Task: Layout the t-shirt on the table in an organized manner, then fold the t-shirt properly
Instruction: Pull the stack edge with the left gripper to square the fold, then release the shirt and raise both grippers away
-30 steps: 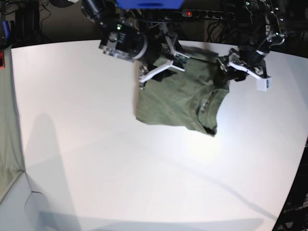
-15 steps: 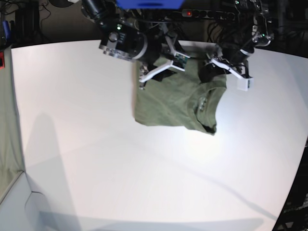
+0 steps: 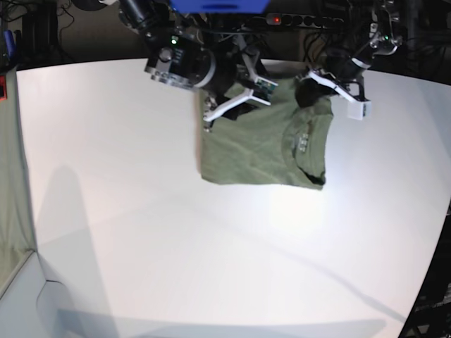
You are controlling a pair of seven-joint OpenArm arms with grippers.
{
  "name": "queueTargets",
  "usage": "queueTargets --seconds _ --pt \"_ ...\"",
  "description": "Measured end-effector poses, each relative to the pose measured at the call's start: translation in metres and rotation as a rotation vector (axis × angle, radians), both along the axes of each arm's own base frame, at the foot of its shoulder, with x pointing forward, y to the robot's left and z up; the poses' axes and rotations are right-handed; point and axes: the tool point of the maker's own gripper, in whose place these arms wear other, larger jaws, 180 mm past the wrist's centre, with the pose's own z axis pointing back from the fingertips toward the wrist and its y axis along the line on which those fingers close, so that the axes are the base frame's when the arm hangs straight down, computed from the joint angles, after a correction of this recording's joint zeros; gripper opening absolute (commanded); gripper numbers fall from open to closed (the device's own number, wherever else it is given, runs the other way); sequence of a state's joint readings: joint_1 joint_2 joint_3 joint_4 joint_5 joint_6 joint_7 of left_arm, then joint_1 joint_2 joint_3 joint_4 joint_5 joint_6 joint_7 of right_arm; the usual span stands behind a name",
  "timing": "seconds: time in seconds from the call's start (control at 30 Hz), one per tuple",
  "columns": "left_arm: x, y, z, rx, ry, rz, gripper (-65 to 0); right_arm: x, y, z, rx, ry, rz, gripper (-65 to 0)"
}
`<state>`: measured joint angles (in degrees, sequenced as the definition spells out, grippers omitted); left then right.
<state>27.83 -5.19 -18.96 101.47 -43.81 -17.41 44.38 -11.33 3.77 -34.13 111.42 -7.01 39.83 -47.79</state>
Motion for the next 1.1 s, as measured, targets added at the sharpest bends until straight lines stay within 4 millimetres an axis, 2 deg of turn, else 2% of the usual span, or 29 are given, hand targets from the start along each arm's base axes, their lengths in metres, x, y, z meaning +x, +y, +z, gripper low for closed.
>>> queueTargets --seconds 0.3,0.57,0.63,0.8,0.93,1.0,1.1 --pt "-0.011 0.002 -0.032 -0.030 0.085 0.027 -64.5 0.000 0.000 0.000 0.000 -0.001 0.000 -31.9" --pt "-0.005 0.002 -0.035 -0.048 0.083 0.031 -63.4 0.003 0.000 0.001 -0.001 -0.007 0.000 -31.4" --pt "-0.004 0.002 -0.034 -0.047 0.081 0.029 -59.7 0.009 -0.004 0.001 -0.029 -0.012 -0.004 -31.4" --pt "-0.008 0.000 -0.032 -0.066 0.078 0.030 -43.3 0.034 -0.023 0.001 -0.152 -0.045 -0.035 -31.3" --pt "-0.010 -0.002 -0.029 -0.076 0.066 0.025 -31.4 0.047 -0.031 0.006 -0.164 -0.060 -0.068 -30.8" --pt "-0.011 -0.003 -0.026 -0.075 0.061 0.021 -26.0 0.057 -0.041 0.007 -0.158 -0.053 -0.127 -27.7" --pt "-0.011 -0.004 -0.021 -0.058 0.052 0.007 -21.2 0.075 -0.058 0.009 -0.134 -0.035 -0.243 -21.5"
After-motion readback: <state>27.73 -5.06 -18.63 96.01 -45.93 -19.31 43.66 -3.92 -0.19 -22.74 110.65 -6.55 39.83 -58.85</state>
